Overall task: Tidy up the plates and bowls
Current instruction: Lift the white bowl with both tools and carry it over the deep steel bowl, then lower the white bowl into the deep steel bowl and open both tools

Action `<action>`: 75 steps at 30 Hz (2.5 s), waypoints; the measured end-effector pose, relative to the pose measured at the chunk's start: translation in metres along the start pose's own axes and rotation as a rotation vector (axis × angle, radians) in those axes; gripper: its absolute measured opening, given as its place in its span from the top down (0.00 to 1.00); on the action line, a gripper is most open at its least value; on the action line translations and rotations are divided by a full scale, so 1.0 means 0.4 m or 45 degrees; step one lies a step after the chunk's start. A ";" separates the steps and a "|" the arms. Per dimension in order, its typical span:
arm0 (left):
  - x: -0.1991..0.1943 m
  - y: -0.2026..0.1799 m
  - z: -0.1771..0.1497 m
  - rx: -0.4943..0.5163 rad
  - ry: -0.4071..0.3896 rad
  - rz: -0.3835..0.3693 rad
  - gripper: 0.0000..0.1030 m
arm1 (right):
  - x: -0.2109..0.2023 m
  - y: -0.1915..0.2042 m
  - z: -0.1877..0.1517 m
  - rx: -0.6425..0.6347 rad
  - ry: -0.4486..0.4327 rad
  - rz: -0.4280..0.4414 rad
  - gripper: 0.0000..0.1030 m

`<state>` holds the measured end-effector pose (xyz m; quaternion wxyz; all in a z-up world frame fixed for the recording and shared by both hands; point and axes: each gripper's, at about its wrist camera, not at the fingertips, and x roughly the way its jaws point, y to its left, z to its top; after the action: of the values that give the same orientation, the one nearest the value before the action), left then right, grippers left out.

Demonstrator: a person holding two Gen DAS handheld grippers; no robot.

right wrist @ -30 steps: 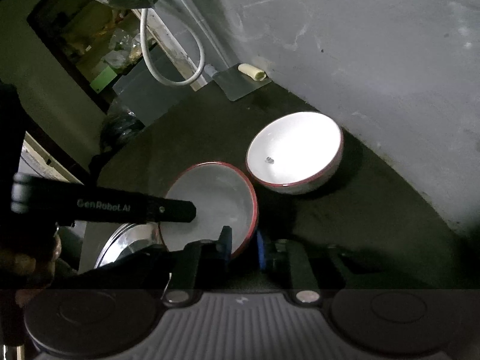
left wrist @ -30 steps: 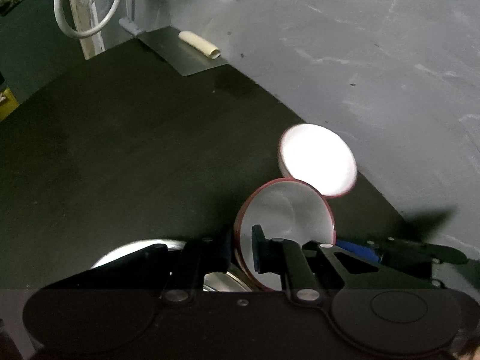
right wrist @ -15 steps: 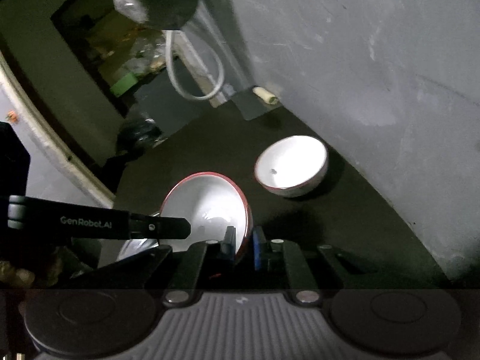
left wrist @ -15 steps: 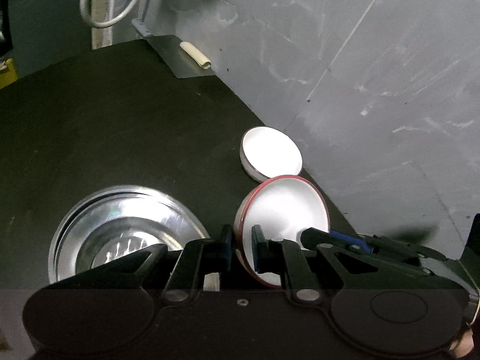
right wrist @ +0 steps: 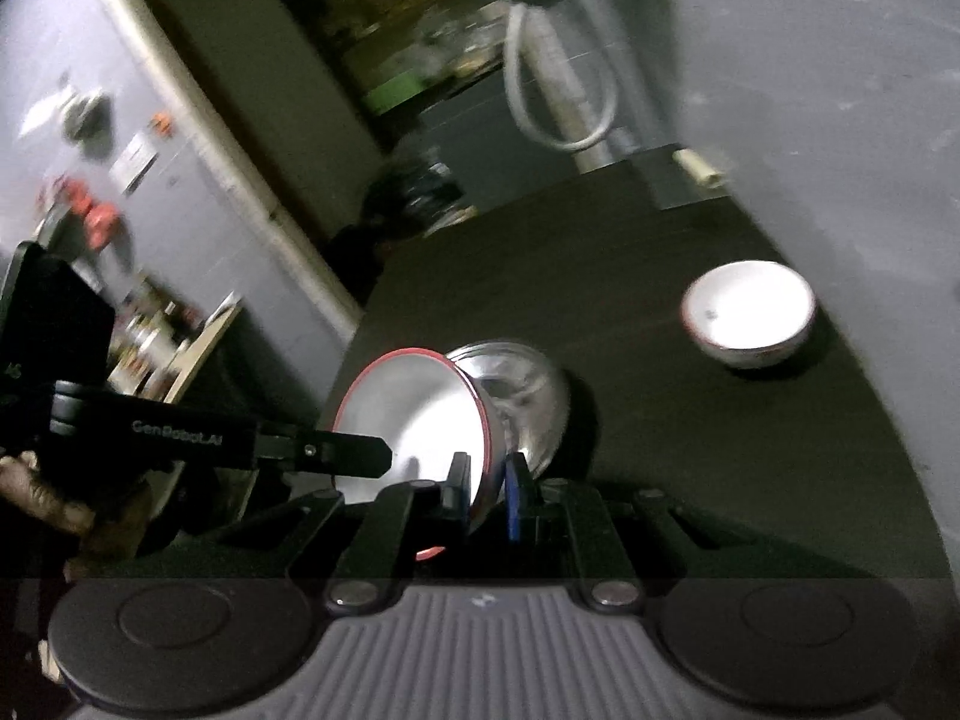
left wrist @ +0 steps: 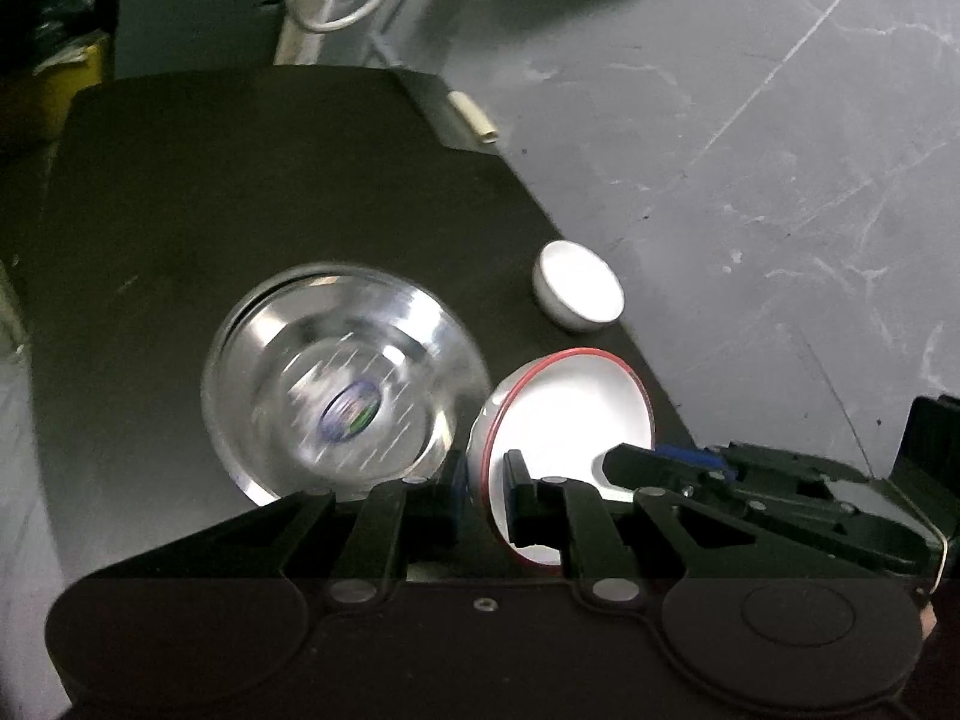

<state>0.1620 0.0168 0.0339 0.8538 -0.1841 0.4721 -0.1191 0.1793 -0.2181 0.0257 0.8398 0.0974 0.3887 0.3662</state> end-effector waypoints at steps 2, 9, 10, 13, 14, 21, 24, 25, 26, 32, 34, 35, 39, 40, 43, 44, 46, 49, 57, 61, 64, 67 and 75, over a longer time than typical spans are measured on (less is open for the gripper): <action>-0.021 0.014 -0.025 -0.037 0.007 0.005 0.87 | 0.002 0.015 -0.005 -0.038 0.039 0.042 0.87; -0.057 0.051 -0.105 -0.145 0.056 0.023 0.87 | 0.015 0.068 -0.037 -0.131 0.172 0.129 0.87; -0.057 0.058 -0.114 -0.169 0.061 0.022 0.87 | 0.018 0.074 -0.040 -0.140 0.186 0.135 0.87; -0.057 0.071 -0.133 -0.208 0.077 0.031 0.87 | 0.022 0.088 -0.046 -0.167 0.224 0.158 0.87; -0.058 0.074 -0.138 -0.215 0.085 0.034 0.87 | 0.023 0.094 -0.048 -0.176 0.238 0.165 0.87; -0.064 0.092 -0.178 -0.257 0.148 0.048 0.86 | 0.042 0.098 -0.056 -0.177 0.308 0.192 0.87; -0.058 0.097 -0.177 -0.280 0.161 0.049 0.86 | 0.050 0.092 -0.061 -0.168 0.326 0.195 0.87; -0.057 0.099 -0.176 -0.283 0.164 0.055 0.86 | 0.053 0.092 -0.062 -0.169 0.331 0.197 0.87; -0.054 0.100 -0.178 -0.286 0.168 0.063 0.86 | 0.056 0.093 -0.063 -0.170 0.339 0.201 0.87; -0.046 0.108 -0.186 -0.308 0.210 0.085 0.84 | 0.077 0.099 -0.067 -0.179 0.391 0.194 0.87; -0.043 0.110 -0.189 -0.314 0.222 0.086 0.83 | 0.080 0.100 -0.067 -0.176 0.398 0.195 0.87; -0.041 0.112 -0.188 -0.317 0.226 0.087 0.83 | 0.082 0.099 -0.067 -0.177 0.404 0.195 0.87; -0.036 0.118 -0.189 -0.330 0.241 0.106 0.82 | 0.094 0.103 -0.071 -0.178 0.437 0.203 0.87; -0.037 0.120 -0.191 -0.331 0.244 0.107 0.82 | 0.094 0.104 -0.072 -0.178 0.440 0.203 0.87; -0.032 0.124 -0.190 -0.328 0.251 0.116 0.81 | 0.099 0.103 -0.071 -0.173 0.447 0.192 0.87; -0.031 0.125 -0.190 -0.331 0.253 0.114 0.81 | 0.102 0.101 -0.071 -0.169 0.454 0.184 0.87; -0.029 0.127 -0.189 -0.333 0.257 0.115 0.80 | 0.105 0.101 -0.071 -0.164 0.463 0.177 0.87; -0.025 0.130 -0.188 -0.338 0.261 0.120 0.79 | 0.107 0.100 -0.070 -0.164 0.469 0.175 0.87; -0.025 0.133 -0.180 -0.338 0.256 0.132 0.78 | 0.112 0.094 -0.070 -0.154 0.463 0.182 0.87; -0.032 0.132 -0.172 -0.335 0.249 0.134 0.76 | 0.112 0.090 -0.069 -0.148 0.454 0.186 0.87; -0.042 0.129 -0.161 -0.325 0.233 0.130 0.76 | 0.106 0.086 -0.067 -0.140 0.435 0.189 0.87; -0.053 0.123 -0.147 -0.306 0.218 0.136 0.76 | 0.096 0.081 -0.064 -0.128 0.409 0.193 0.86; -0.052 0.079 -0.082 -0.182 0.150 0.108 0.58 | 0.061 0.039 -0.036 -0.041 0.268 0.180 0.80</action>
<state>0.1243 0.0466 0.0204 0.8135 -0.2170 0.5362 -0.0595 0.1709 -0.1920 0.0087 0.7680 0.0721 0.4607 0.4391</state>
